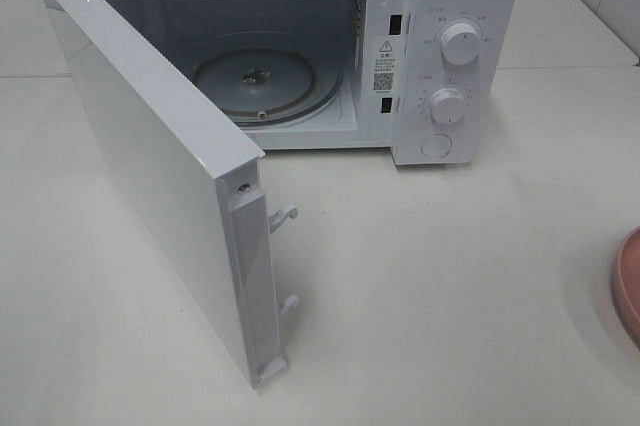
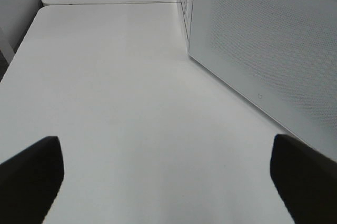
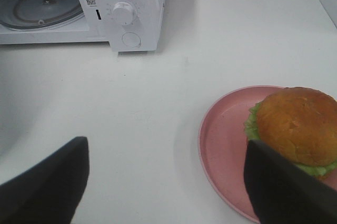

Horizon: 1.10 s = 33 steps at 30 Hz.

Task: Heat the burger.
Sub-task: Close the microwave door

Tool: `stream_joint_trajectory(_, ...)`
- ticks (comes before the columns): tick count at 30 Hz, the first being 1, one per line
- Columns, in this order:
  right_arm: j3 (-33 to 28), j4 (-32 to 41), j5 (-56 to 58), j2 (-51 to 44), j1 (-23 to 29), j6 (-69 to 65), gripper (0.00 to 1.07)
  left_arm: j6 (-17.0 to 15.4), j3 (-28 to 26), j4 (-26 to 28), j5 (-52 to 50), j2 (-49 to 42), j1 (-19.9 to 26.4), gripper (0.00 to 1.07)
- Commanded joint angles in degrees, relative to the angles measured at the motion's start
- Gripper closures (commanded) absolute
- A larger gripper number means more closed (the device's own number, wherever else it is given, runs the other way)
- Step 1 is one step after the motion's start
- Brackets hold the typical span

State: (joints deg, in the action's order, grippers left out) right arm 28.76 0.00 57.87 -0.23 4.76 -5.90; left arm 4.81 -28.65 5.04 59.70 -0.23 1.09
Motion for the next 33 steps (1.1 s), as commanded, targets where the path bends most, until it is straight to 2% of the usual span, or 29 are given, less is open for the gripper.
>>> stream_joint_trajectory(1, -0.17, 0.0, -0.52, -1.6, -0.29, 0.74, 0.31, -0.34, 0.17, -0.06, -0.23, -1.2, 0.06, 0.06)
stream_joint_trajectory(21, -0.17, 0.0, -0.52, -1.6, -0.29, 0.69, 0.31, -0.34, 0.17, -0.06, -0.23, -1.2, 0.06, 0.06)
stream_joint_trajectory(23, -0.17, 0.0, -0.52, -1.6, -0.29, 0.69, 0.31, -1.55, 0.17, 0.69, -0.29, -0.92, -0.11, 0.06)
stream_joint_trajectory(27, -0.17, 0.0, -0.52, -1.6, -0.29, 0.69, 0.31, -1.43, 0.11, 0.74, -0.4, 0.11, -0.11, 0.06)
stream_joint_trajectory(33, -0.17, 0.0, -0.52, -1.6, -0.29, 0.69, 0.31, -1.43, -2.41, 0.74, -3.95, 3.55, -0.11, 0.09)
